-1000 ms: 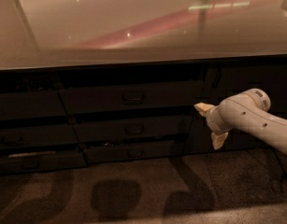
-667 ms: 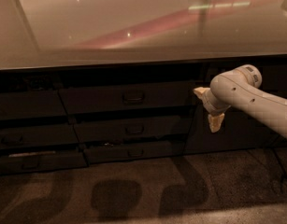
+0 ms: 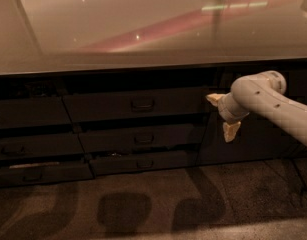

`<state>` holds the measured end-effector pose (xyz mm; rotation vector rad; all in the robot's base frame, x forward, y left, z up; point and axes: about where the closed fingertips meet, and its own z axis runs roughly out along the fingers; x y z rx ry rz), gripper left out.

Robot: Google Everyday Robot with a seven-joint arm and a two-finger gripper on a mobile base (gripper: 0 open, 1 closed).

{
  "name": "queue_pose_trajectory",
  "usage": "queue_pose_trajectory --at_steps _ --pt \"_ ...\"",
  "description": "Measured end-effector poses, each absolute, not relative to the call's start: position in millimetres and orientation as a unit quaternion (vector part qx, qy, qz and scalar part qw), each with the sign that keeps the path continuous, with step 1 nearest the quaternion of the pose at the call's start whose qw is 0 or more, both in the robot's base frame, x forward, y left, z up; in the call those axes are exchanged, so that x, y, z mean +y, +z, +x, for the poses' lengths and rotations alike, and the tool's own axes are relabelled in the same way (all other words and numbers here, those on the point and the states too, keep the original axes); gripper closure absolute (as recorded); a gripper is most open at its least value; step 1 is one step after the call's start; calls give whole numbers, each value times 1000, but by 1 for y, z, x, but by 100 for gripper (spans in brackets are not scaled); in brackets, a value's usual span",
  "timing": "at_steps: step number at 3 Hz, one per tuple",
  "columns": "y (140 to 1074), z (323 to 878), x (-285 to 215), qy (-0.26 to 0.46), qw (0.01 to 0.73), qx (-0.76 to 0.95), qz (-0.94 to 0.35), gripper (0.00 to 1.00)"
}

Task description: Open top drawer

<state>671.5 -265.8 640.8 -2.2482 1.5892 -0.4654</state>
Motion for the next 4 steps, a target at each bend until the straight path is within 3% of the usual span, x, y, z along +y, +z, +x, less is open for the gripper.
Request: queue_pose_trajectory --at_steps 1,4 --pt "637 669 -270 -96 234 559 -789 0" --pt "655 690 -267 -94 251 554 -788 0"
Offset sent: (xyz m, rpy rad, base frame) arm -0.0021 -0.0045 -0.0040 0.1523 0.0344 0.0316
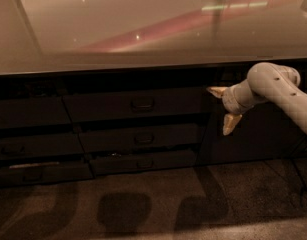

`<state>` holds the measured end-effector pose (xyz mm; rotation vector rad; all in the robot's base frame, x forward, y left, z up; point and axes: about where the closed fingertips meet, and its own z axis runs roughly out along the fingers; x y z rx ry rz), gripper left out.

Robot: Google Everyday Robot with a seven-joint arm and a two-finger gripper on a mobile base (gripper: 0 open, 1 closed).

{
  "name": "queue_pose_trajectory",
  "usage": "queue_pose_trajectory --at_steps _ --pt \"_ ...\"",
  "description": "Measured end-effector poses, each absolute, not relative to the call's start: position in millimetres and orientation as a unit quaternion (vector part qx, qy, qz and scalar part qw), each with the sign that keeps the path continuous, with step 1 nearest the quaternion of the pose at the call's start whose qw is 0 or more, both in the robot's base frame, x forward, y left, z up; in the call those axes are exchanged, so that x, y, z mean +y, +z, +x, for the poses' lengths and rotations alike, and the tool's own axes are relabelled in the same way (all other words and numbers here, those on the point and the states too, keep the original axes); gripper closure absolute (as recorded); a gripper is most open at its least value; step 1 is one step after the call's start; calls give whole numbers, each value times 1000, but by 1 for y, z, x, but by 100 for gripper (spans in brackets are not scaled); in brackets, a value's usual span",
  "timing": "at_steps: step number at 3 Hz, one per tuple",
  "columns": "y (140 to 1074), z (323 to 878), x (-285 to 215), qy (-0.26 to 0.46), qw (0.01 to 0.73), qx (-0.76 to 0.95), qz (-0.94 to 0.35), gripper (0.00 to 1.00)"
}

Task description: Open top drawer

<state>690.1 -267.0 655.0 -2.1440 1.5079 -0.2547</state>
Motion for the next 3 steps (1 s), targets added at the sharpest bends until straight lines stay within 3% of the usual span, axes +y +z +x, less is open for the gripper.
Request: queue_pose_trajectory --at_steps 1,3 --pt "674 723 -273 -105 232 574 -779 0" --pt "665 734 -270 -106 212 582 -778 0"
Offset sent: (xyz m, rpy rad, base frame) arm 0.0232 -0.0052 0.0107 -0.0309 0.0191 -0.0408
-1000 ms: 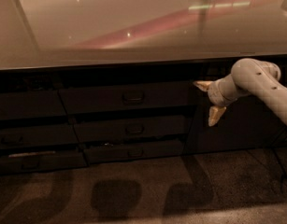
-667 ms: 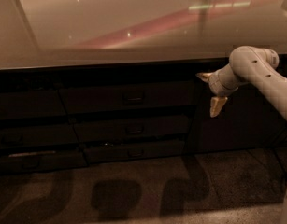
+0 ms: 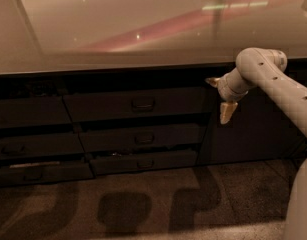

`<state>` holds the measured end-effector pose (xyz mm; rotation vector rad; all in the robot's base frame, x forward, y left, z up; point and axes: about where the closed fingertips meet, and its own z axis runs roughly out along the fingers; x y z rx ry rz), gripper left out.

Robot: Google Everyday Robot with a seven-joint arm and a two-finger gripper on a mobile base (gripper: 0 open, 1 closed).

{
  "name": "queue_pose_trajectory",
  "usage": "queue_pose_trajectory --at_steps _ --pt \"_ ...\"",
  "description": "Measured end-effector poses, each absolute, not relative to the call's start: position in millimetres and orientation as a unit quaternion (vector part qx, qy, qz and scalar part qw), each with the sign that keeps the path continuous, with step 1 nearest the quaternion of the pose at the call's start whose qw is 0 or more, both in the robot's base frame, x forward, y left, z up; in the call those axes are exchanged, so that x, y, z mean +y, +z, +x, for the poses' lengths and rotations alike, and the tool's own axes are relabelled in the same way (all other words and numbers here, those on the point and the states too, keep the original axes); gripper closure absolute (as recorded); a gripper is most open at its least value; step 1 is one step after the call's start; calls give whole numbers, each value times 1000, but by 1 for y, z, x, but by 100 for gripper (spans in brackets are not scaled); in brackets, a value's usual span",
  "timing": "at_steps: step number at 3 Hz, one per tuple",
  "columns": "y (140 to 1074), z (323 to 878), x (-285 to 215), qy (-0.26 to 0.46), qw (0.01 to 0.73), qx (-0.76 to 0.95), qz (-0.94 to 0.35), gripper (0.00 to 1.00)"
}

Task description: Open top drawer

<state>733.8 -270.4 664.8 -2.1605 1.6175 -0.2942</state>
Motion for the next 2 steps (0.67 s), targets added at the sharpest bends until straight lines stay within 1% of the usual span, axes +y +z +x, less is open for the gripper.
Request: queue_pose_trajectory --at_steps 1,2 --pt "672 753 -223 -147 191 553 -798 0" --pt "636 737 -217 -147 147 532 -821 0"
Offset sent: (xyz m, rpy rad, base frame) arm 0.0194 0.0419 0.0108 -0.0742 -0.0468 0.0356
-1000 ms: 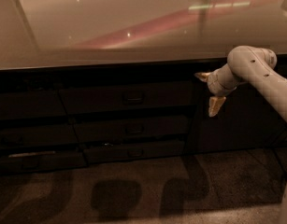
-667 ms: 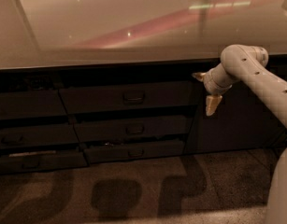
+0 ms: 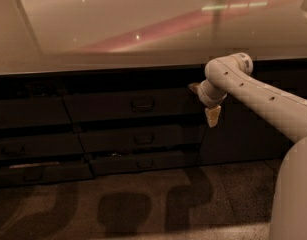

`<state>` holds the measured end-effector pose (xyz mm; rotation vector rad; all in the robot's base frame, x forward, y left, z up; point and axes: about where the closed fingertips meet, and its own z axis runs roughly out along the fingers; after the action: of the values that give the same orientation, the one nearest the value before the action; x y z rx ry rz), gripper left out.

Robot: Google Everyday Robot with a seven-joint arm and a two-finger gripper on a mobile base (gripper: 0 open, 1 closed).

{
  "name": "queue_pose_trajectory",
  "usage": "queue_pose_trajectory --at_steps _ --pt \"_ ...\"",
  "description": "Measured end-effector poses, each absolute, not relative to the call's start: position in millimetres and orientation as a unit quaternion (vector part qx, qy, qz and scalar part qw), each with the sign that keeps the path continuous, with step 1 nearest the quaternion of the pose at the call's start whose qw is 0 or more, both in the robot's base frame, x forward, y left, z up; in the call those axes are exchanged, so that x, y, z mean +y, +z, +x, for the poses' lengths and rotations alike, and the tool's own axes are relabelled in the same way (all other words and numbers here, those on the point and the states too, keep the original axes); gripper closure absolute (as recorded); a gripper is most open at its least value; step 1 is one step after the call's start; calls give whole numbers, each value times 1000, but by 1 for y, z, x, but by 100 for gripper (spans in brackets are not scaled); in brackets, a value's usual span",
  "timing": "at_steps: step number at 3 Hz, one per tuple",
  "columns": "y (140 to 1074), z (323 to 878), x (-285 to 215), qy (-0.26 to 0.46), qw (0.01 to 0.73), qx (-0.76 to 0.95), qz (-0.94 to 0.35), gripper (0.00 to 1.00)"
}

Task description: Open top drawer

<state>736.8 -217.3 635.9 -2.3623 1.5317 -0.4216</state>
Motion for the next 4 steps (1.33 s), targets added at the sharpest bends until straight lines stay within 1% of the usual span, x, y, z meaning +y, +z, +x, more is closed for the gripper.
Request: queue_pose_trajectory --at_steps 1,2,4 --pt "636 737 -217 -146 147 532 -821 0" --pt "636 737 -217 -146 147 532 -821 19" --pt "636 737 -217 -146 147 532 -821 65"
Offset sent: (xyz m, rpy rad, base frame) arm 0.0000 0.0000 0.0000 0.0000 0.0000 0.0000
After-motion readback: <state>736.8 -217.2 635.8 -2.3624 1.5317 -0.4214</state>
